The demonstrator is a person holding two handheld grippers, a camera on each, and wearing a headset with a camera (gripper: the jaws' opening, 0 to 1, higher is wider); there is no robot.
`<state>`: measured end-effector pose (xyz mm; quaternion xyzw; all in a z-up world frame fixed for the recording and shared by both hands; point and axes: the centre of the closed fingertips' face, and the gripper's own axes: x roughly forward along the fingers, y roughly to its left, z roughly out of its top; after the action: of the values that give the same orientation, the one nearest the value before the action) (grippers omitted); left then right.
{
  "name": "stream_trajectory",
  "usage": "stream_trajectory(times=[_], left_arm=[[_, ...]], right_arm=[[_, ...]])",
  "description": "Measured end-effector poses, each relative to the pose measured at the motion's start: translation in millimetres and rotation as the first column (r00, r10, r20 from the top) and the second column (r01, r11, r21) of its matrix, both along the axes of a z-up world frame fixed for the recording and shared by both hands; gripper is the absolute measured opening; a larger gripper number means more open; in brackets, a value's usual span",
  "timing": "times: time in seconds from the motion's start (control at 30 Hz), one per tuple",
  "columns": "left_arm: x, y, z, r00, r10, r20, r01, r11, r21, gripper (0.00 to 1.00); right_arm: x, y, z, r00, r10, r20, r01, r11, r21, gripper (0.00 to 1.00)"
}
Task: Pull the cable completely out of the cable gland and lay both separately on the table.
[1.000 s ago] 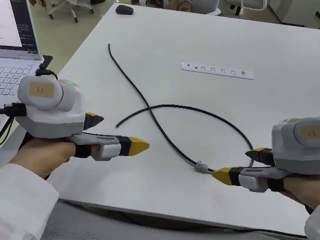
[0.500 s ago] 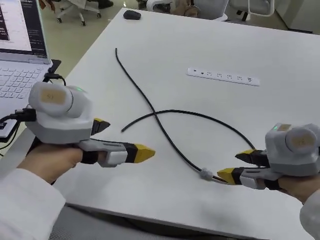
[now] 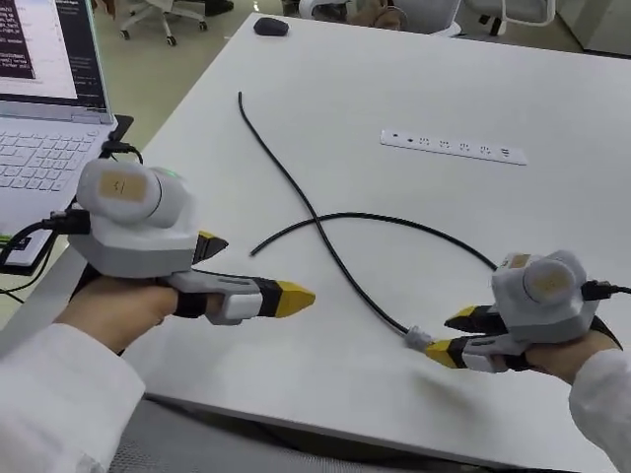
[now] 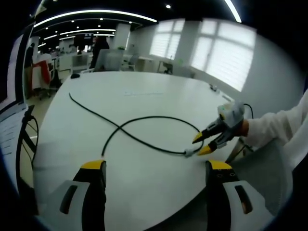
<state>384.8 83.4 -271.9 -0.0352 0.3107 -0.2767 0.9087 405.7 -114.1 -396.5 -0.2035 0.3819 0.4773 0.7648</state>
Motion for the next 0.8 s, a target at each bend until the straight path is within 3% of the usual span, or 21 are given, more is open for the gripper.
stream_trajectory(times=[0.27, 0.47, 0.8], left_arm=[[0.1, 1.1, -1.9, 1.0, 0.002, -0.007, -0.002, 1.0, 0.004, 0.86], [0.4, 1.7, -2.5, 1.0, 0.003, -0.009, -0.003, 1.0, 0.005, 0.86], [1.3, 1.8, -0.9, 1.0, -0.002, 0.001, 0.002, 1.0, 0.009, 0.84]], right_arm=[[1.9, 5.1, -15.0, 1.0, 0.004, 0.0, -0.004, 1.0, -0.003, 0.22], [3.5, 12.1, -13.9, 1.0, 0.005, 0.018, -0.006, 1.0, 0.016, 0.13], [2.3, 13.8, -9.1, 0.999, 0.03, 0.033, -0.03, 1.0, 0.0, 0.12]])
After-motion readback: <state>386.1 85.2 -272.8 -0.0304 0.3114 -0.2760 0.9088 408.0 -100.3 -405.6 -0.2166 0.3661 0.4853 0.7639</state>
